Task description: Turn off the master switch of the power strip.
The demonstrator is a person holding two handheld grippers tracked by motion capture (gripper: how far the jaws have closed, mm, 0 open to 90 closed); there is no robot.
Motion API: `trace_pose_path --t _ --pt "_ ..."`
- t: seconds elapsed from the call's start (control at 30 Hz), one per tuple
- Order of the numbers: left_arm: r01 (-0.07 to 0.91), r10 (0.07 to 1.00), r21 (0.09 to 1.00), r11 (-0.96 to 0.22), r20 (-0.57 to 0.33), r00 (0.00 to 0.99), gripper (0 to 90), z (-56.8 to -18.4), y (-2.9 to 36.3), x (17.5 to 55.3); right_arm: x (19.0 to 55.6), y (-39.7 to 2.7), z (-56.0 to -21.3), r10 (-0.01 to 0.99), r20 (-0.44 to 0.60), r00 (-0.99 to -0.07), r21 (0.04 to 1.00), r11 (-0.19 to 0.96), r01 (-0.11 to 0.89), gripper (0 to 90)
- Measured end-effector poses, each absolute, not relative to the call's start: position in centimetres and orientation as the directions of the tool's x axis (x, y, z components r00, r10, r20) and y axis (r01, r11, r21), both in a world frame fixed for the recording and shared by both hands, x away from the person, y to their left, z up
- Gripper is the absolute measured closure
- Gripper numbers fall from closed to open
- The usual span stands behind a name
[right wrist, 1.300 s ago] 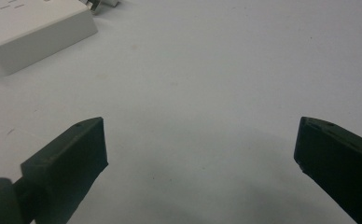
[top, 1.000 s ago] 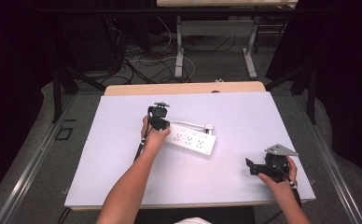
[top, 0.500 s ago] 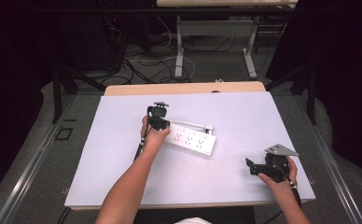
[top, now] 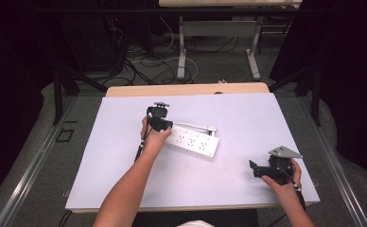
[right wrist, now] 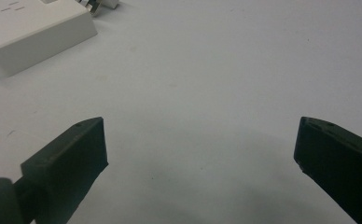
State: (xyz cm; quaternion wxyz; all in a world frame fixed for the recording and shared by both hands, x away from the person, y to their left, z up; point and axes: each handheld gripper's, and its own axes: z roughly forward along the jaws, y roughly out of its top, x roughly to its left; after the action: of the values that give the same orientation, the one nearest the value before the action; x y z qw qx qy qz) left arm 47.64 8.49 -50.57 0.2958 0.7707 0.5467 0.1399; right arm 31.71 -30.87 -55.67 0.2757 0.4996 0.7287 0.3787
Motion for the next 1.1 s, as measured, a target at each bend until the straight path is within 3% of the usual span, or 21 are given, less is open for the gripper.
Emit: trace_pose_path --t 0.5,1.1 --pt "0.746 0.907 0.628 -0.222 -0.148 0.394 69.7 -49.7 8.6 46.8 31.7 -30.9 -55.7 0.937 -0.026 -0.349 0.827 0.216 0.518 2.1" --pt "0.729 0.896 0.642 -0.238 -0.145 0.419 46.7 -49.1 8.6 45.8 31.8 -31.0 -55.7 0.935 -0.027 -0.355 0.831 0.218 0.512 2.1"
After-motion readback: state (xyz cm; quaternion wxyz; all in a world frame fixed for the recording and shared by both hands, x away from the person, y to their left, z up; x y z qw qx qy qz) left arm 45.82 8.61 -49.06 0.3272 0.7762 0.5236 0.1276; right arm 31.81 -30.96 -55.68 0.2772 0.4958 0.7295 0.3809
